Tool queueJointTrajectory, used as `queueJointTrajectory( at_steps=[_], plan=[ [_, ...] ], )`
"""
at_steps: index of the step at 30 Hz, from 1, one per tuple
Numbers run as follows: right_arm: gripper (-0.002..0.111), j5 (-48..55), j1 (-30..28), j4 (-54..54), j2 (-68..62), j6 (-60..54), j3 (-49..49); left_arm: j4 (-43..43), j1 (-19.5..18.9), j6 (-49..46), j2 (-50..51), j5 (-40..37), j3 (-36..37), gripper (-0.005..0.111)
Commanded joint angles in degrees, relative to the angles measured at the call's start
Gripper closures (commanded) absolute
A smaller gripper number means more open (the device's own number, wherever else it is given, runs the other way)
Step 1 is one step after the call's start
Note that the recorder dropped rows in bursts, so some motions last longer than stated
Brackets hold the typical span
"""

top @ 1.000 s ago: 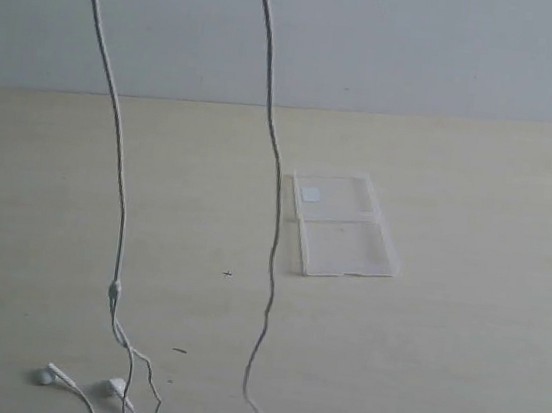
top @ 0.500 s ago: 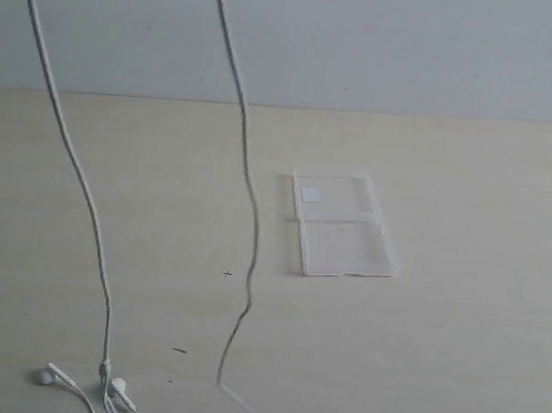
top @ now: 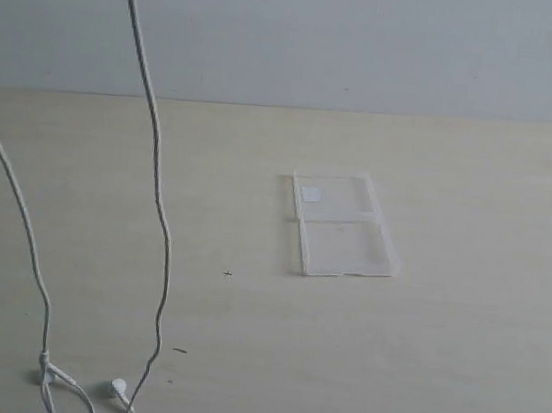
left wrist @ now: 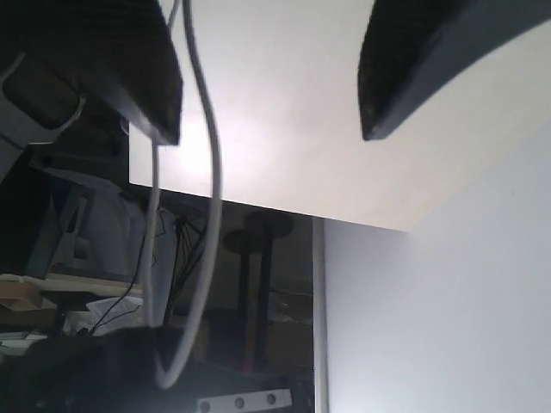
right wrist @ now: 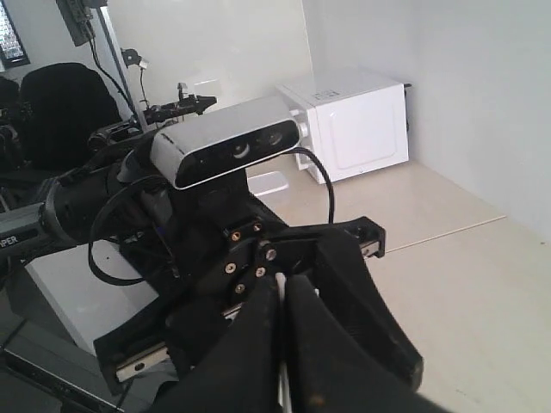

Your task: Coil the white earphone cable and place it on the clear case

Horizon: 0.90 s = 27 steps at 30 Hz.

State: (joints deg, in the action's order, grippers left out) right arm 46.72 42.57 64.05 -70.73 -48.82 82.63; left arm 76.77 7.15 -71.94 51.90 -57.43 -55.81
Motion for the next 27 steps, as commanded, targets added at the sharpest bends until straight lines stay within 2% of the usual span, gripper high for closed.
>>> queueJointTrajectory(
  at_steps=[1,9,13,20,27],
  plan=[
    [0.108,-0.37,0.05,0.53,-0.02,-0.65,0.56,1.31,0.27,-0.04,0.14,-0.14,-0.37,0.063],
    [0.108,-0.73,0.05,0.34,-0.02,-0.65,0.56,1.38,0.27,-0.31,0.14,2.37,-0.37,0.089],
    [0.108,-0.99,0.05,-0.13,0.11,-0.65,0.56,1.38,0.27,-0.60,-0.15,2.95,-0.37,0.107],
    [0.108,-1.67,0.05,-10.07,0.77,6.11,0.56,-0.12,0.17,-0.97,-2.57,6.56,-0.46,0.107],
    [0.108,-3.77,0.05,-23.26,0.77,15.25,0.56,-10.97,0.17,8.02,-2.93,6.65,-6.63,0.107]
  ],
)
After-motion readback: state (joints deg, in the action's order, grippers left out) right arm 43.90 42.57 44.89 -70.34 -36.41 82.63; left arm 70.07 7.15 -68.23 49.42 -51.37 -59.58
